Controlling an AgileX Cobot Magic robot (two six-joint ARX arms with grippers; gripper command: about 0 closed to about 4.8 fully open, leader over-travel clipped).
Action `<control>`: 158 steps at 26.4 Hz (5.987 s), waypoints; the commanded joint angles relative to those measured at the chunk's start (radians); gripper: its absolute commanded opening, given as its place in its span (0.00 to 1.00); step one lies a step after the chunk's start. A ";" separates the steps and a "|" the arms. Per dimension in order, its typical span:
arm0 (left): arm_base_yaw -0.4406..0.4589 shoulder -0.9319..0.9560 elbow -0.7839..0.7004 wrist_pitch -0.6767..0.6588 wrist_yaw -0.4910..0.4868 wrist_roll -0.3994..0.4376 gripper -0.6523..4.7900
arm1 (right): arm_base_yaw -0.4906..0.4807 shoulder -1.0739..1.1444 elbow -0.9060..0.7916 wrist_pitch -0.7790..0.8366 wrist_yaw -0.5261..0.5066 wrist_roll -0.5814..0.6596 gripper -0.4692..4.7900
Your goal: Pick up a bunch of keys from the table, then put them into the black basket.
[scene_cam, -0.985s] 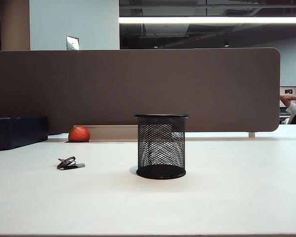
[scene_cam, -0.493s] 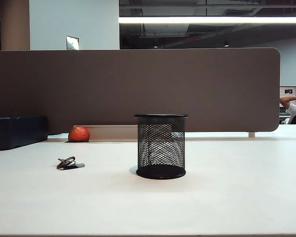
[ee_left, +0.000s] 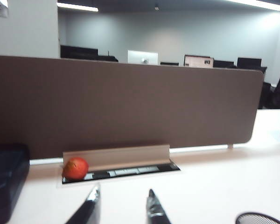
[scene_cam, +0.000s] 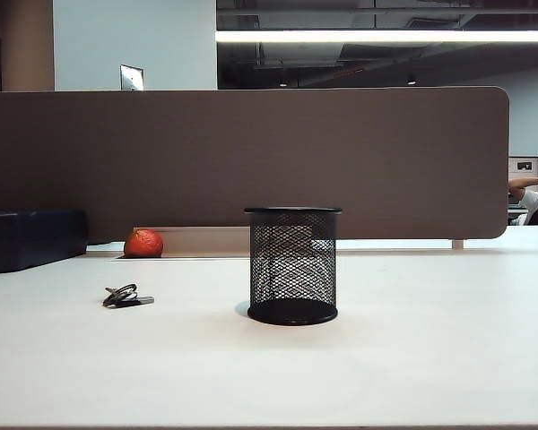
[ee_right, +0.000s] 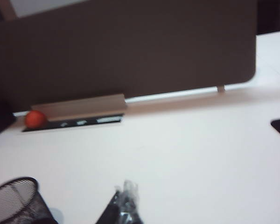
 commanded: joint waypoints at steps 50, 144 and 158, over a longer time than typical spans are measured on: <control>-0.013 1.172 0.338 0.013 0.269 0.331 0.98 | 0.002 0.220 0.291 -0.191 -0.442 0.264 0.56; -0.210 1.308 0.548 0.104 0.538 0.315 0.11 | 0.001 0.356 0.291 -0.191 -0.539 0.296 0.55; -0.406 1.461 0.648 0.100 0.485 0.315 0.11 | 0.002 0.356 0.291 -0.191 -0.539 0.295 0.55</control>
